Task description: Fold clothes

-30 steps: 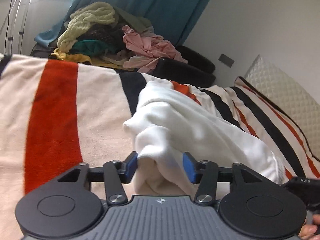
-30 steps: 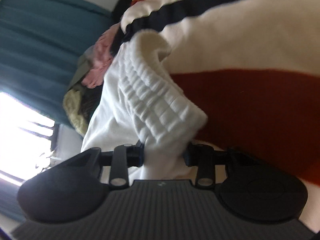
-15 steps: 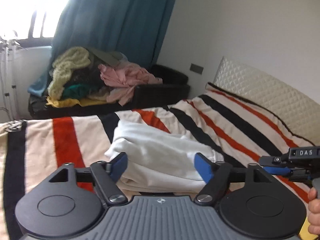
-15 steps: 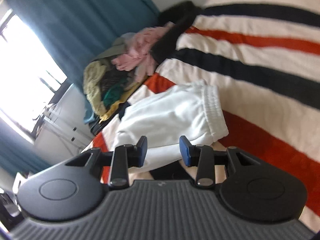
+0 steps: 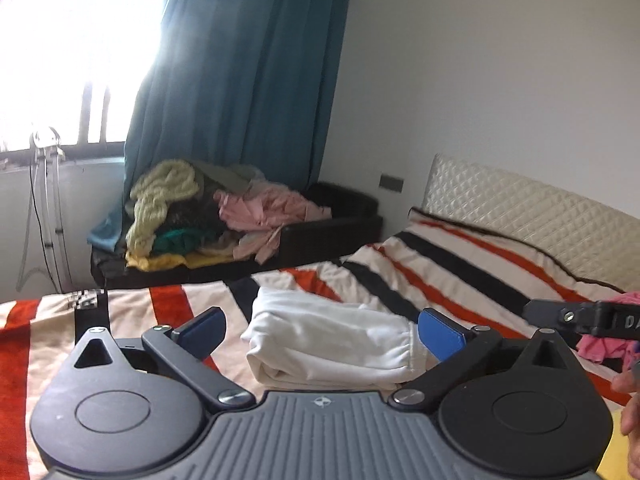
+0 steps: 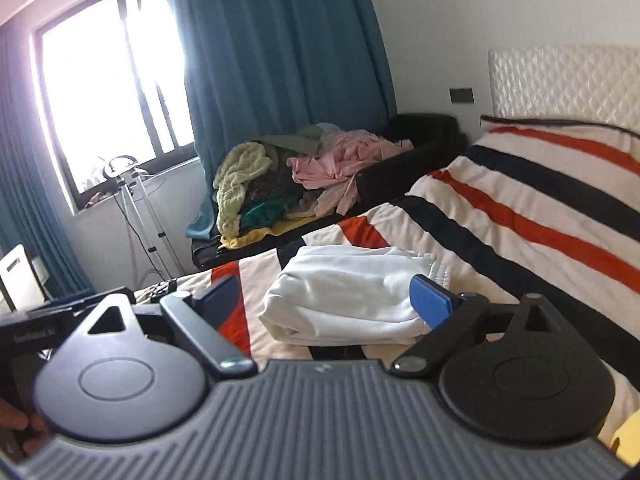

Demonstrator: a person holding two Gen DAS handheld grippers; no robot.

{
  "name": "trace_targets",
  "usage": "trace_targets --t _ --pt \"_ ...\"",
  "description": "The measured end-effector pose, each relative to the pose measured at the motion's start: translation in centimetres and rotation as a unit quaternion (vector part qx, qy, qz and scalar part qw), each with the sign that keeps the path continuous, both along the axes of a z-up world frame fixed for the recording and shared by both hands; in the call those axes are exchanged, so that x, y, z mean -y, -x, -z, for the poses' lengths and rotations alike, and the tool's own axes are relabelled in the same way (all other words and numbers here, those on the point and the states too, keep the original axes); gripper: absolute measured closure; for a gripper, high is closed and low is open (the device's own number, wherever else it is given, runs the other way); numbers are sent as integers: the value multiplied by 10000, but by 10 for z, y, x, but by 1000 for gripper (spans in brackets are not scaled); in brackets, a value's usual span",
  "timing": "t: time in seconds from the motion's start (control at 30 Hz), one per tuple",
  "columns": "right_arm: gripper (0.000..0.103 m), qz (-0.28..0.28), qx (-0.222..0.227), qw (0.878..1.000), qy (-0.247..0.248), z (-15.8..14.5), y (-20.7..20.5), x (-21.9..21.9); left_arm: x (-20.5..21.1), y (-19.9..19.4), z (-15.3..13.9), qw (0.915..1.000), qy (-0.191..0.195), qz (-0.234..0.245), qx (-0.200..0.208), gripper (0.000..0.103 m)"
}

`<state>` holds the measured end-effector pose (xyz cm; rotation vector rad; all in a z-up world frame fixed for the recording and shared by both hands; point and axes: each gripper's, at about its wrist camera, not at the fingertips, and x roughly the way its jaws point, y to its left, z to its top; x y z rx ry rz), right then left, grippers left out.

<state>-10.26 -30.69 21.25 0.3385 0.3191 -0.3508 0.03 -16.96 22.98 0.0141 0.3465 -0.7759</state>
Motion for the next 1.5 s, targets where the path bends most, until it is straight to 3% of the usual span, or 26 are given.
trace_targets --t 0.27,0.43,0.57,0.77,1.5 --pt "9 29 164 9991 388 14 30 -44 -38 66 4 9980 125 -84 616 0" --pt "9 90 261 9980 567 33 40 -62 -61 87 16 9973 297 -217 642 0" --pt "9 82 292 9965 785 48 44 -76 -69 97 26 9973 171 -277 655 0" --pt "9 -2 232 9946 1007 67 42 -90 -74 96 37 9977 121 -291 601 0" --pt "9 166 81 9965 817 112 31 -85 -55 66 79 9991 -23 -331 277 0"
